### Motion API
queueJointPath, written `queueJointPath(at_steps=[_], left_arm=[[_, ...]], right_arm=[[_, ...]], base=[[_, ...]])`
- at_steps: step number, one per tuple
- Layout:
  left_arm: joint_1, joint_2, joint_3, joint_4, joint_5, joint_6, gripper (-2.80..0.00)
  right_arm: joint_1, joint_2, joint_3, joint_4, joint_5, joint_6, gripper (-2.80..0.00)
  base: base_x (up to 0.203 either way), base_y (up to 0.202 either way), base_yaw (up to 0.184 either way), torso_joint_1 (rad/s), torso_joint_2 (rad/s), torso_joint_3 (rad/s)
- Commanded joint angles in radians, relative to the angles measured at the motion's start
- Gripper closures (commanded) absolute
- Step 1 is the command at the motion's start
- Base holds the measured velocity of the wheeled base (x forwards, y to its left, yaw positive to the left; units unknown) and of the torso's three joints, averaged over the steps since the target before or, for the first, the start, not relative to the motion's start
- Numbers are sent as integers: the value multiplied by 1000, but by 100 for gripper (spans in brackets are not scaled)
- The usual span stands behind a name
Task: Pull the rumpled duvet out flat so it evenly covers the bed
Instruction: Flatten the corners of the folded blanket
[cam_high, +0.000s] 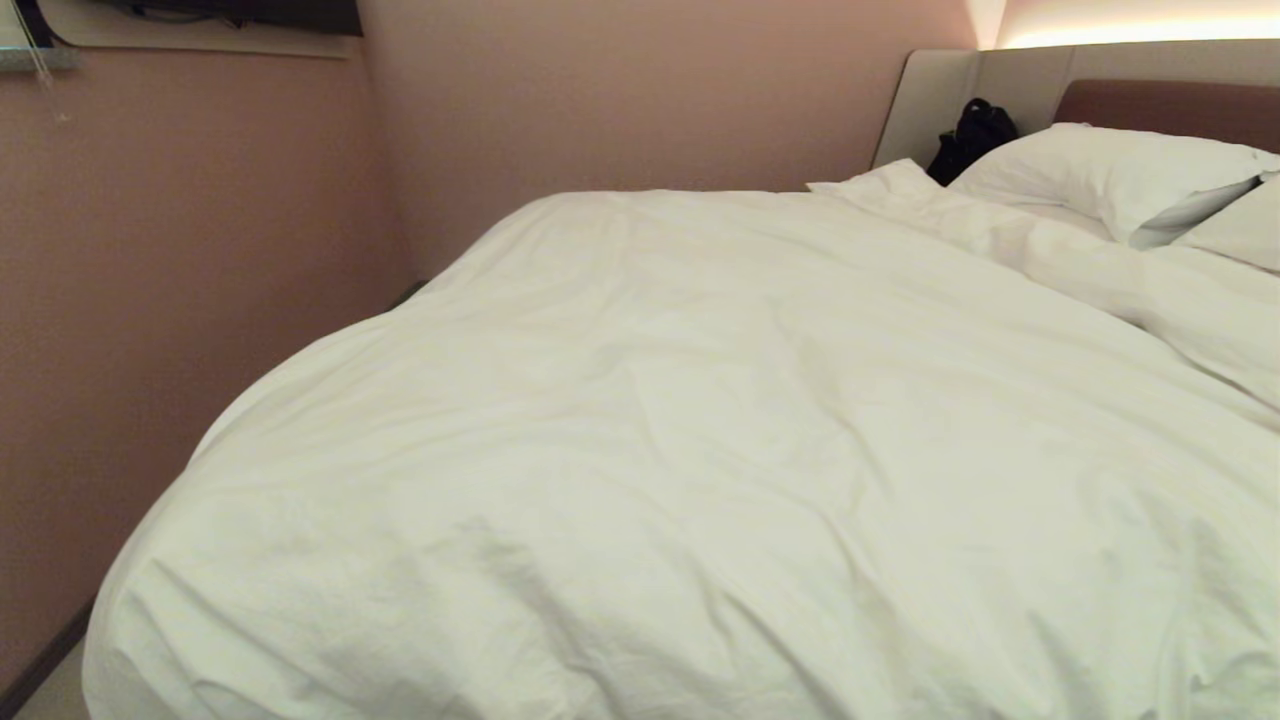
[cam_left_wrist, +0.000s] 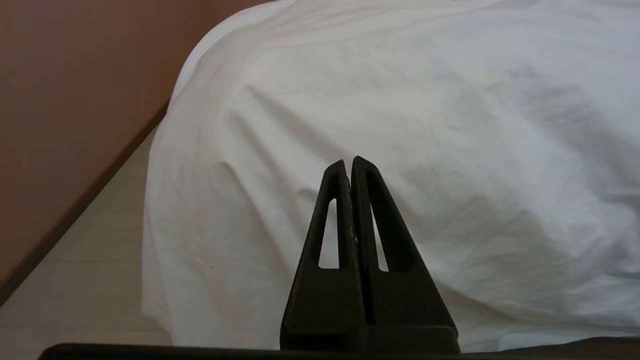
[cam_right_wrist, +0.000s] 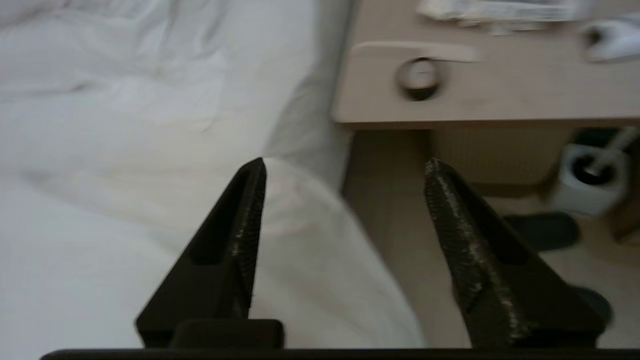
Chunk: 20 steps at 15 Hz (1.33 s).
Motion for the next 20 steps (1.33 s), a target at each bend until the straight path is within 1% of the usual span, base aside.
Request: queueJointPath(at_steps=[1,5,8,11,15,16,20], left_arm=[[0,0,0,-1,0,0,0],[0,0,0,-1,0,0,0],[0,0,0,-1,0,0,0],[0,0,0,-1,0,0,0],[0,0,0,-1,0,0,0],[0,0,0,-1,0,0,0],[0,0,0,-1,0,0,0]], right_arm=[[18,-45,1,160,89,1,-280],[41,-63,5,208,95,1,-280],[83,-97,7,310,110,1,-280],[144,-155,8,464,166,2,-280],[227,-286,13,668,242,4,-280],[247,-327,21,707,262,3,0],[349,-496,101,796,303,2,0]], base=[[0,0,0,0,0,0],[0,0,0,0,0,0],[0,0,0,0,0,0],[0,0,0,0,0,0],[0,0,0,0,0,0],[0,0,0,0,0,0],[0,0,0,0,0,0]])
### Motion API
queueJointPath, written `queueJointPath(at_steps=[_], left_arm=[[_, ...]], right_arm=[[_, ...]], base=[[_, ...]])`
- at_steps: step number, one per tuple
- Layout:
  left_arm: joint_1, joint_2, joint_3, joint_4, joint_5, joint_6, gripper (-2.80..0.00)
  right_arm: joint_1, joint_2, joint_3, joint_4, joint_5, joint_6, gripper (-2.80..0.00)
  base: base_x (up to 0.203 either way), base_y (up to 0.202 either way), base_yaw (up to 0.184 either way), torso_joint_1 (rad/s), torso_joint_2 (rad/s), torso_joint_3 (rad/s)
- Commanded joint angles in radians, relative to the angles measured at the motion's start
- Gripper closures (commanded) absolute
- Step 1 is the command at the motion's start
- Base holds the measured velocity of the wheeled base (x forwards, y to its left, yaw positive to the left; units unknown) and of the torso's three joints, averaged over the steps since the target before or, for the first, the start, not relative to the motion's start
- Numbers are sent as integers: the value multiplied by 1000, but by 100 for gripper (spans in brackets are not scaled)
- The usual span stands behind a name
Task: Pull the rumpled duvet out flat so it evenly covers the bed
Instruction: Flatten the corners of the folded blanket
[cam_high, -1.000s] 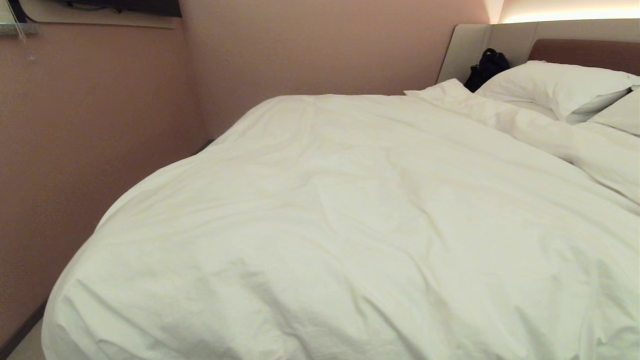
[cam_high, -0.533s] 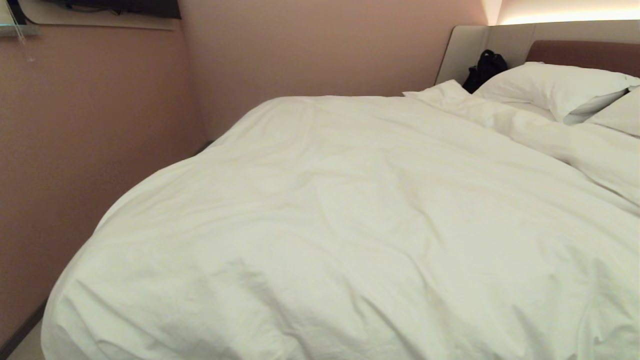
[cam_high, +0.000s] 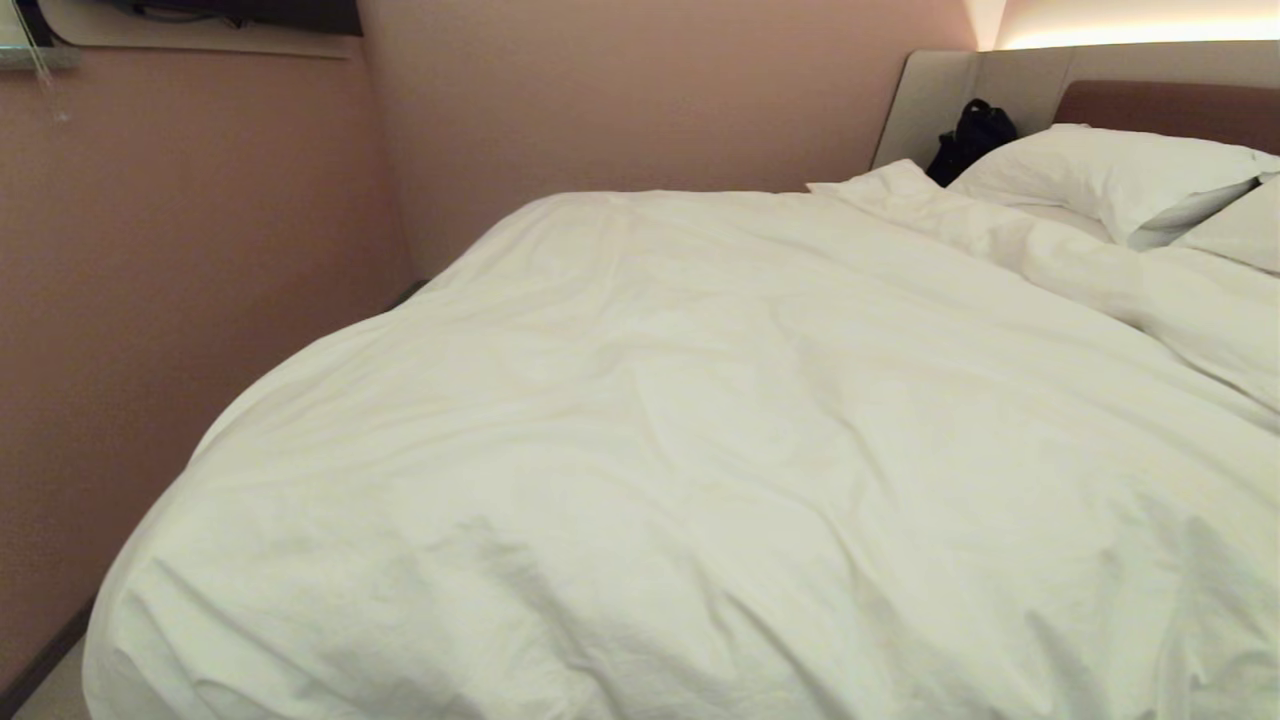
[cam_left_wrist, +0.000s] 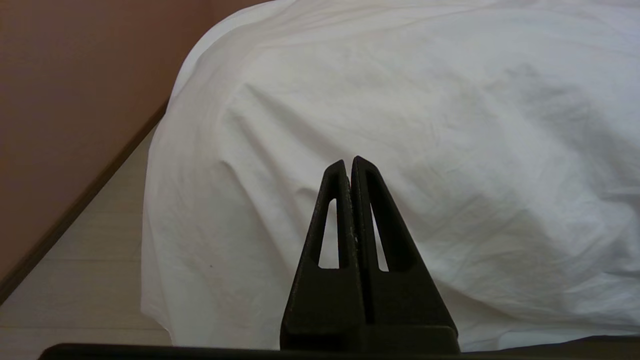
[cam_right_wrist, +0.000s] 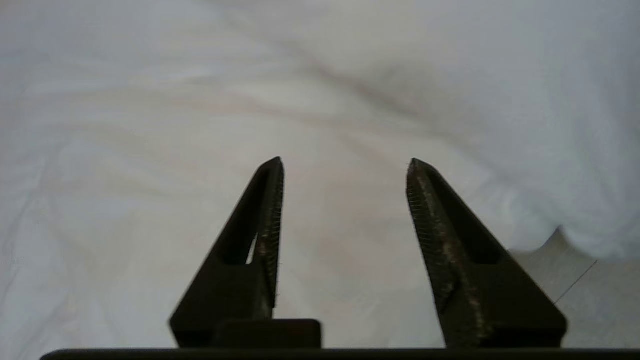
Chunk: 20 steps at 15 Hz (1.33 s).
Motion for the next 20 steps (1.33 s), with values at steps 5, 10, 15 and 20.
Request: queueJointPath(at_steps=[5,10,15,20], left_arm=[[0,0,0,-1,1,0,0],[0,0,0,-1,1,0,0],[0,0,0,-1,1,0,0],[0,0,0,-1,1,0,0]], right_arm=[[243,-297,188,240,35,-3,0],[546,-515,364,444,34,-9,0],[671,-796,534,548,24,-112,0],[681,-1062,673,553,-29,-177,0]], base=[[0,0,0,0,0,0],[0,0,0,0,0,0],[0,0,0,0,0,0],[0,0,0,0,0,0]])
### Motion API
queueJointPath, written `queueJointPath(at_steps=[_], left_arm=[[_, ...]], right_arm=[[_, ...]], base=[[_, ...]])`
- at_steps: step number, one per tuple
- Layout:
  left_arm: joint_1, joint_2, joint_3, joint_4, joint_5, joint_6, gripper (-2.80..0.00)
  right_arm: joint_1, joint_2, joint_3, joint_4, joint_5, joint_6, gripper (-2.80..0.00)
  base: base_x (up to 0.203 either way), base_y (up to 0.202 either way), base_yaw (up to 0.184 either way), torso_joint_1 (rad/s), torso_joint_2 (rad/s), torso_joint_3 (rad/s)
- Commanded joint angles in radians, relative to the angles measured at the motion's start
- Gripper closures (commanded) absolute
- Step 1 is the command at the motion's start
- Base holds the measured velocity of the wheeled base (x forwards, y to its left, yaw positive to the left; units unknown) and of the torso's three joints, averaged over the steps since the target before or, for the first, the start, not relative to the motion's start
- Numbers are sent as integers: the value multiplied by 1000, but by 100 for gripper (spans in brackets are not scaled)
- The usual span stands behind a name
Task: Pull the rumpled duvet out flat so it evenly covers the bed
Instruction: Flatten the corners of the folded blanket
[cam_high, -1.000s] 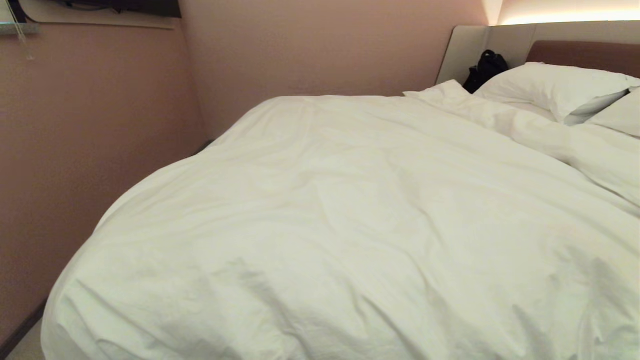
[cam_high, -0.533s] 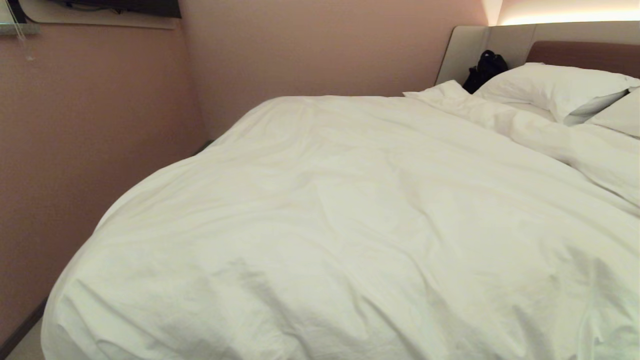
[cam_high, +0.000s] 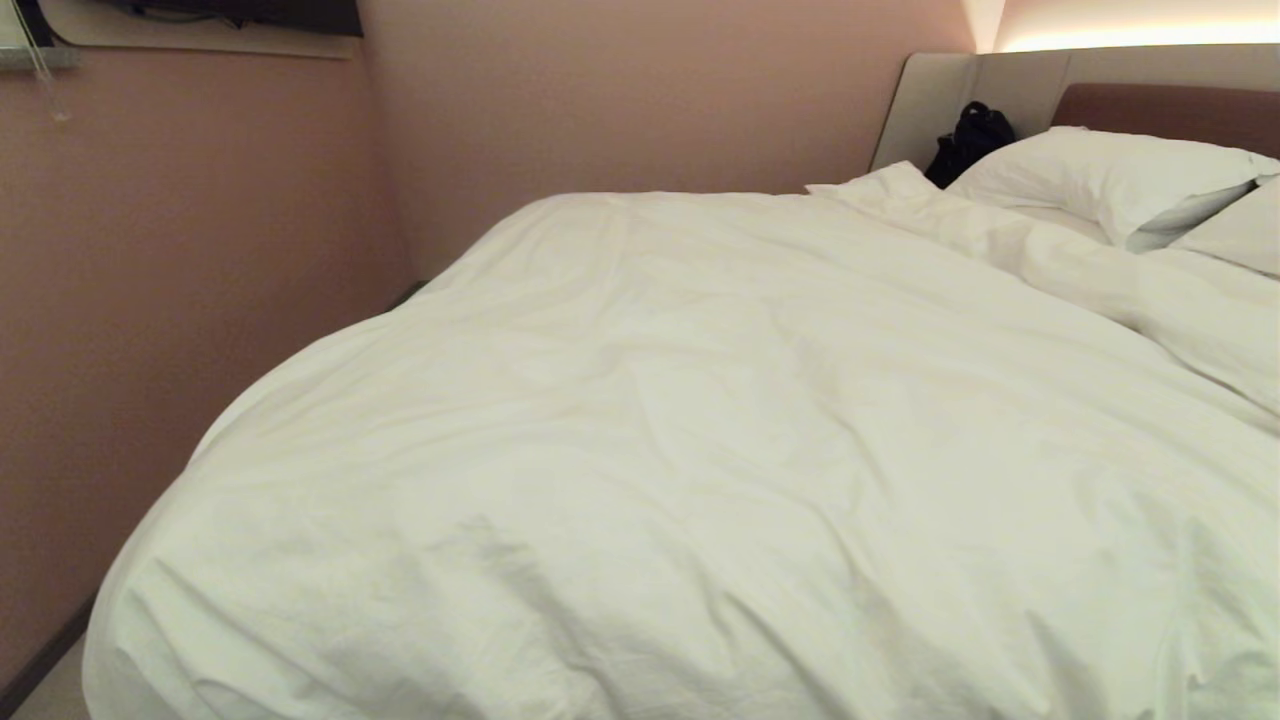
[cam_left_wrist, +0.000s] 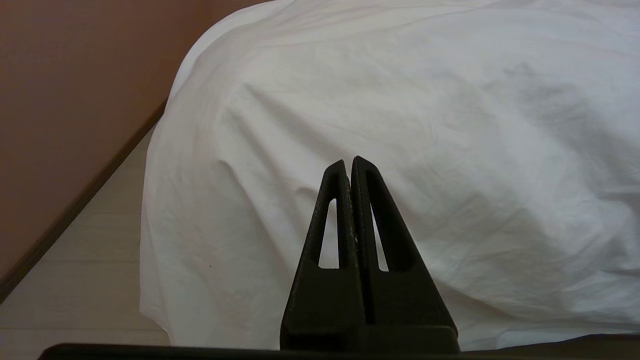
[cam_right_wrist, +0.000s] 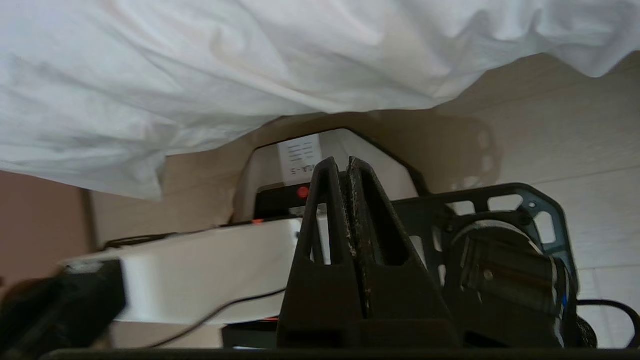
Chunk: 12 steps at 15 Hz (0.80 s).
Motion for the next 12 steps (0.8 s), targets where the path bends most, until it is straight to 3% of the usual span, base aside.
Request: queueJointPath(at_steps=[1,8,12], left_arm=[[0,0,0,-1,1,0,0],[0,0,0,-1,1,0,0],[0,0,0,-1,1,0,0]], right_arm=[[2,-129,41,3,-16,-17,0],[26,-406,80,-2,-24,-96,0],[156,-499,83,-25,-29,-122,0]], base=[[0,0,0,0,0,0],[0,0,0,0,0,0],[0,0,0,0,0,0]])
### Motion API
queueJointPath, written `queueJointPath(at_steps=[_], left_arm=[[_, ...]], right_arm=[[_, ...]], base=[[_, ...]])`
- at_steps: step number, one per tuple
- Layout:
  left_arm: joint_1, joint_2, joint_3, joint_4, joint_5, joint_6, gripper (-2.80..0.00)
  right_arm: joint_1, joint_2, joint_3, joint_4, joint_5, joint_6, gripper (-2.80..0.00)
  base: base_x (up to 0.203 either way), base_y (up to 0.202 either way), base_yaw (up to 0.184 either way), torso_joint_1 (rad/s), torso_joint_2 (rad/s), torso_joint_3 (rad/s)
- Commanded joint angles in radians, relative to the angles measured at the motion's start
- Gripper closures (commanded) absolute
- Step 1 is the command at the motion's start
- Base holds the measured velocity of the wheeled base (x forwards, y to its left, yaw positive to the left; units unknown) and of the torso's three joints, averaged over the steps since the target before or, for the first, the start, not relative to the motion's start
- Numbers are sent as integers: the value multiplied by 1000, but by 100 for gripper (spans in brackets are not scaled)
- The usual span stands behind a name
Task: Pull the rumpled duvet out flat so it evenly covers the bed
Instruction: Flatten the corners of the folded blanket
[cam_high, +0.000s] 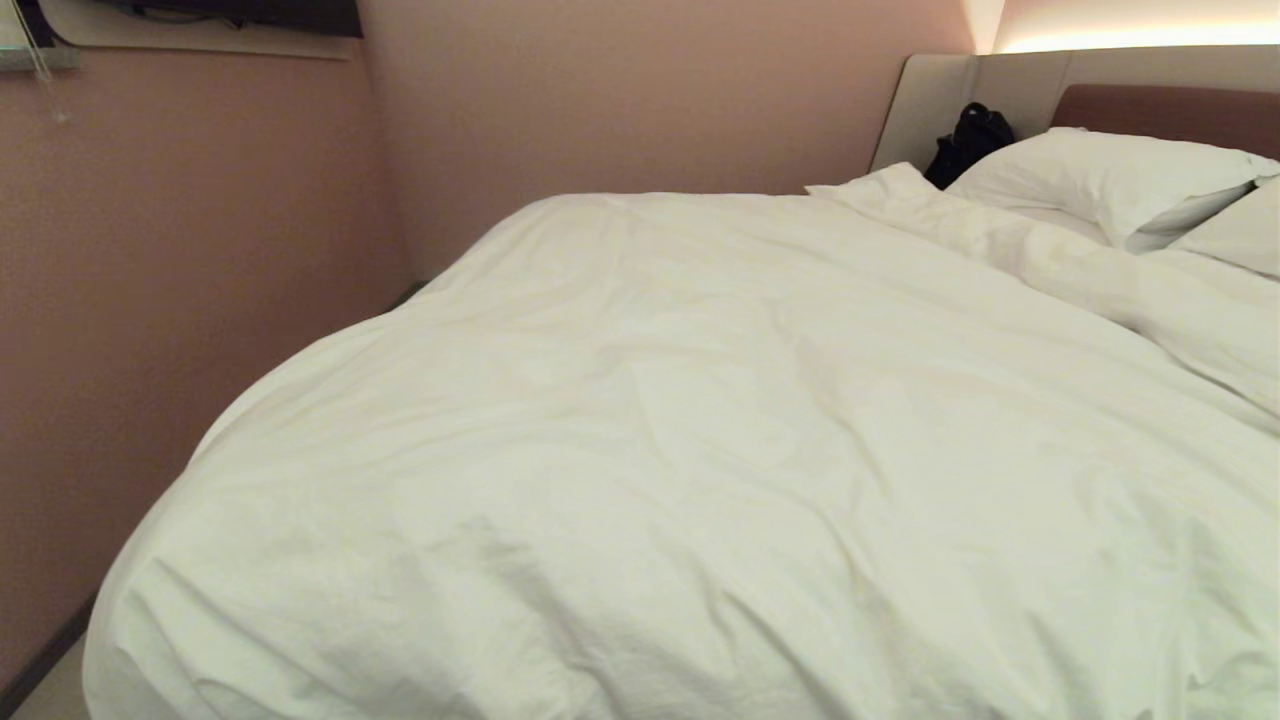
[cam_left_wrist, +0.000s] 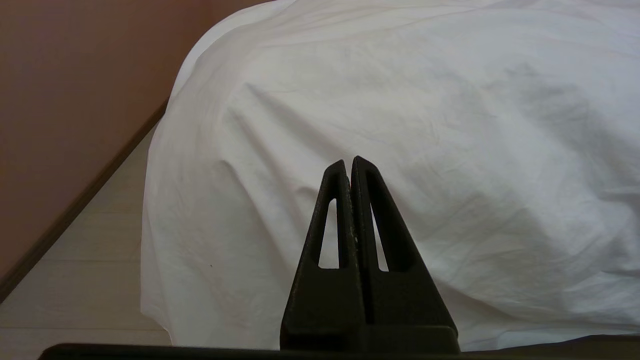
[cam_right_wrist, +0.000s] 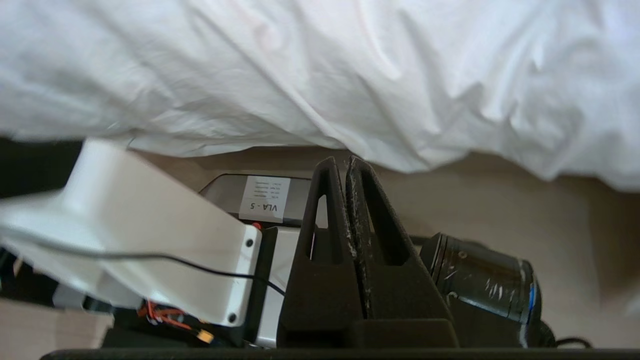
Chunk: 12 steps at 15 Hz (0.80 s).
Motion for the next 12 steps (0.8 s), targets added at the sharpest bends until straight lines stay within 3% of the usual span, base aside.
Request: queueJointPath(at_steps=[1,5,8,12], left_arm=[[0,0,0,-1,1,0,0],[0,0,0,-1,1,0,0],[0,0,0,-1,1,0,0],[0,0,0,-1,1,0,0]], right_arm=[[63,-54,2,-13,2,-2,0],[136,-69,23,-72,-1,2,0],[171,-72,58,-172,-76,8,0],[295,-116,108,-278,-116,19,0]], base=[[0,0,0,0,0,0],[0,0,0,0,0,0],[0,0,0,0,0,0],[0,0,0,0,0,0]])
